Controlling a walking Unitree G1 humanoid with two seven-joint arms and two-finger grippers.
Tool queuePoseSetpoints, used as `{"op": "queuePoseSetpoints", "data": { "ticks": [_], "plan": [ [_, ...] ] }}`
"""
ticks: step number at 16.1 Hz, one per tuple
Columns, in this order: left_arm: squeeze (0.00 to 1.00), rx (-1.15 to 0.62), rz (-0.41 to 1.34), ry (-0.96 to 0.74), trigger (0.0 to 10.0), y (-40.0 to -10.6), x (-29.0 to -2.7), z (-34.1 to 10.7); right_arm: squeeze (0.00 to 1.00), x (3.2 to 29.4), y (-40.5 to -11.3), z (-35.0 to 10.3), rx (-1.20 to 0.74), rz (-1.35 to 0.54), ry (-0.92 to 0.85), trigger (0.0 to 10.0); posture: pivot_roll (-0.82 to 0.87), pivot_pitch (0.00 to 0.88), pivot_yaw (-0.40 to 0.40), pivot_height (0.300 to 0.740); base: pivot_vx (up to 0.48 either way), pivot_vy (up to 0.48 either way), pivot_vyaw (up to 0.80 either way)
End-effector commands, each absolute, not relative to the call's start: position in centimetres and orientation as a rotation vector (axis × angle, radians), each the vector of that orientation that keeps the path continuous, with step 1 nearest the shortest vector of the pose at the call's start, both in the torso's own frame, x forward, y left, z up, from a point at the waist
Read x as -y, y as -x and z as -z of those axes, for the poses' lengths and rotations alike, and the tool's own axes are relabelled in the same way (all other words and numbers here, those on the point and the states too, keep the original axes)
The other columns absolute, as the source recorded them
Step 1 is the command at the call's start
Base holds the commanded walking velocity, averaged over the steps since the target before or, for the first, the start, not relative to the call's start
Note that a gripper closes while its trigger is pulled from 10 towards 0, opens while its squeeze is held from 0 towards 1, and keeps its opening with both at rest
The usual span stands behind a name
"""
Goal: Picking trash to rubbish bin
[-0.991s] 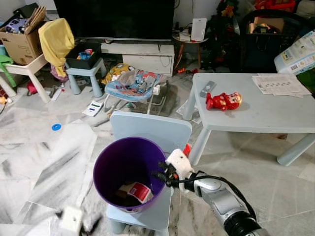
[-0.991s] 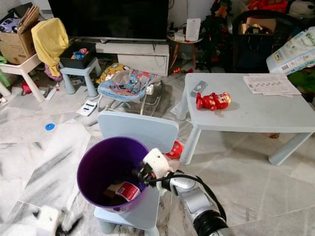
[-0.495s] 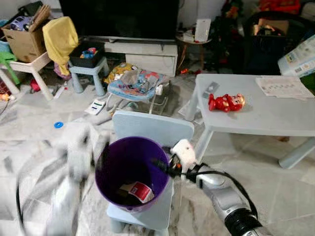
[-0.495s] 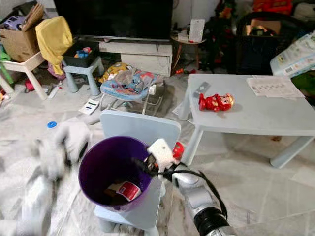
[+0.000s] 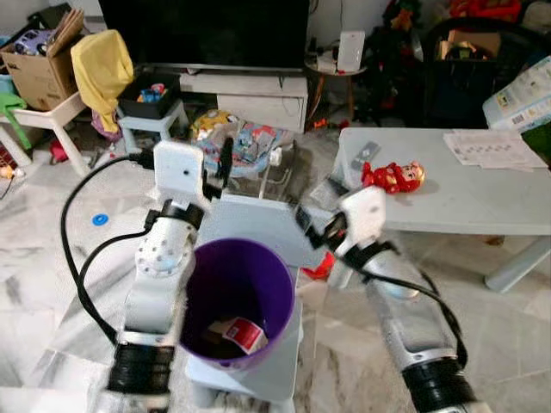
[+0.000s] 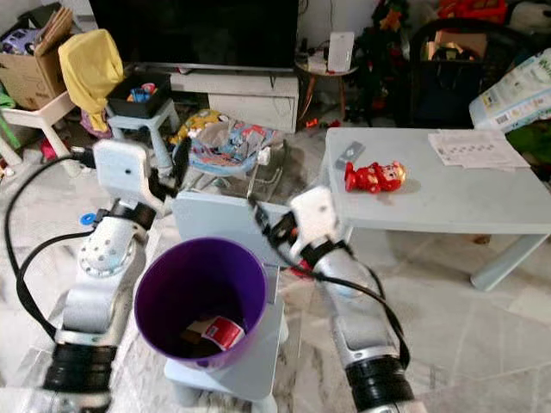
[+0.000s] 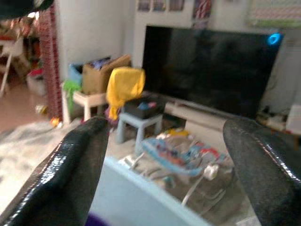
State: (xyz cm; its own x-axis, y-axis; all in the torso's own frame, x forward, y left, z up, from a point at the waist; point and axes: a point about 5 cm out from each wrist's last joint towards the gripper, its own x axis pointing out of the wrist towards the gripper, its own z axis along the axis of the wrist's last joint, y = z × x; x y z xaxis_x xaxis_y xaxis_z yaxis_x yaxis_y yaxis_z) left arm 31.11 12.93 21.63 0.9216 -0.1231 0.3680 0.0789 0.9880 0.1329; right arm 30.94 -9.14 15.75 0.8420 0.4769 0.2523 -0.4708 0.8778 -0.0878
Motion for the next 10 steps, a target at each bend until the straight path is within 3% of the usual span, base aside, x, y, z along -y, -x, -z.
{"op": "queuePoseSetpoints", "data": {
  "ticks": [1, 3, 4, 5, 10],
  "plan": [
    [0.0, 0.362, 0.065, -0.121, 10.0, -30.5, -12.8, -21.5, 1.0, 10.1, -30.8, -16.7, 0.292, -0.445, 0.003, 10.0, 0.02, 0.045, -0.04, 0.74, 0.0, 0.0, 0.0],
    [0.0, 0.302, 0.065, -0.043, 10.0, -29.5, -12.6, -20.9, 1.0, 11.1, -30.3, -18.6, 0.323, -0.379, -0.01, 10.0, 0.0, 0.046, -0.04, 0.74, 0.0, 0.0, 0.0],
    [0.0, 0.269, 0.086, 0.001, 10.0, -28.7, -12.7, -19.9, 0.79, 11.7, -29.9, -19.4, 0.333, -0.354, -0.023, 10.0, -0.01, 0.045, -0.043, 0.74, 0.0, 0.0, 0.0],
    [0.0, 0.246, 0.098, 0.012, 10.0, -28.2, -13.2, -19.2, 0.0, 12.4, -29.3, -20.2, 0.34, -0.328, -0.026, 10.0, -0.01, 0.045, -0.044, 0.74, 0.0, 0.0, 0.0],
    [0.0, 0.198, 0.033, -0.119, 10.0, -26.1, -17.3, -18.7, 0.0, 15.3, -27.4, -21.3, 0.317, -0.229, -0.002, 10.0, -0.01, 0.03, -0.054, 0.74, 0.0, 0.0, 0.0]
  ]
}}
